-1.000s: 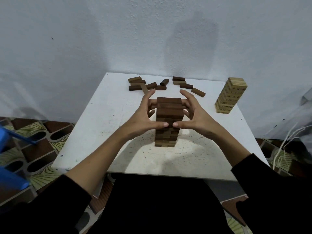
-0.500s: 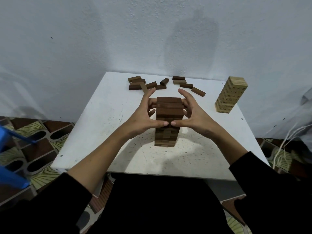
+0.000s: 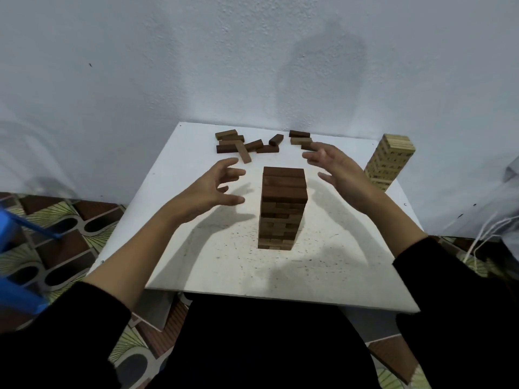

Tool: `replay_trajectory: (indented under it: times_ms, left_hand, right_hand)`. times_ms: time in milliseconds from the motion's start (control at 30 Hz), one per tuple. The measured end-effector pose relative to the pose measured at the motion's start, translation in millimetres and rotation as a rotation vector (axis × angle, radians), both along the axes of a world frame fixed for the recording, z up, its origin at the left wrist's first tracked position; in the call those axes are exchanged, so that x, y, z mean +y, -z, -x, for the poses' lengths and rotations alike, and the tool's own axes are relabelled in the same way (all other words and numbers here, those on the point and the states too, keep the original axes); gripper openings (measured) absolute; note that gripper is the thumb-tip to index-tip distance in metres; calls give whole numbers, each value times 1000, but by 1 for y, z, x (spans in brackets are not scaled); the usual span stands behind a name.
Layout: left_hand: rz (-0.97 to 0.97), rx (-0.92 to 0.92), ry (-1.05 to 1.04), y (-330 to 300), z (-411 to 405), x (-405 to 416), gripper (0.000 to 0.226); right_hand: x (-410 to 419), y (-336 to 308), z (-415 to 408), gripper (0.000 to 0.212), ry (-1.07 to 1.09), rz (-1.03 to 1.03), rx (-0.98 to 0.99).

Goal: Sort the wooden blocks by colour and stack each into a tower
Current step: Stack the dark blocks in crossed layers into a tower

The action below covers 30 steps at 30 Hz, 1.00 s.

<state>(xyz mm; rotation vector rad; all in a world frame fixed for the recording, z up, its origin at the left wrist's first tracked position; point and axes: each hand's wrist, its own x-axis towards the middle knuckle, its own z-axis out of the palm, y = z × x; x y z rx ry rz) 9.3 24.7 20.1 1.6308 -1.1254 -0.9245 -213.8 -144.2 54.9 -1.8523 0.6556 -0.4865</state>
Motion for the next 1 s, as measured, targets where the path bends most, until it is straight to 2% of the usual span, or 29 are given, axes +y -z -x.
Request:
replay_trajectory:
  times_ms: [67, 133, 300, 533, 767, 867, 933, 1000]
  left_hand:
    - [-19, -71, -78, 7, -11, -7, 62]
    - [-40, -153, -136, 15, -20, -16, 51]
    - [-68, -299, -202, 32, -47, -51, 38]
    - [-41, -489, -290, 53, -83, -107, 38]
    - [-14, -616, -244, 72, -99, -163, 58]
    - [70, -683, -203, 74, -90, -165, 39]
    - [187, -720, -210, 77, -87, -168, 19]
    - [239, -746, -194, 85, -86, -168, 17]
  right_hand:
    - [-9, -1, -11, 42, 18, 56, 60]
    - [-16, 0, -26, 36, 0, 106, 132]
    - [-44, 13, -71, 28, -43, 171, 239]
    - [-89, 48, -135, 30, -119, 351, 370]
    - [-123, 72, -196, 48, -238, 579, 461]
    - [-121, 76, -204, 53, -316, 727, 529]
    - [-123, 74, -206, 46, -286, 753, 537]
    - [-124, 74, -205, 34, -265, 758, 555]
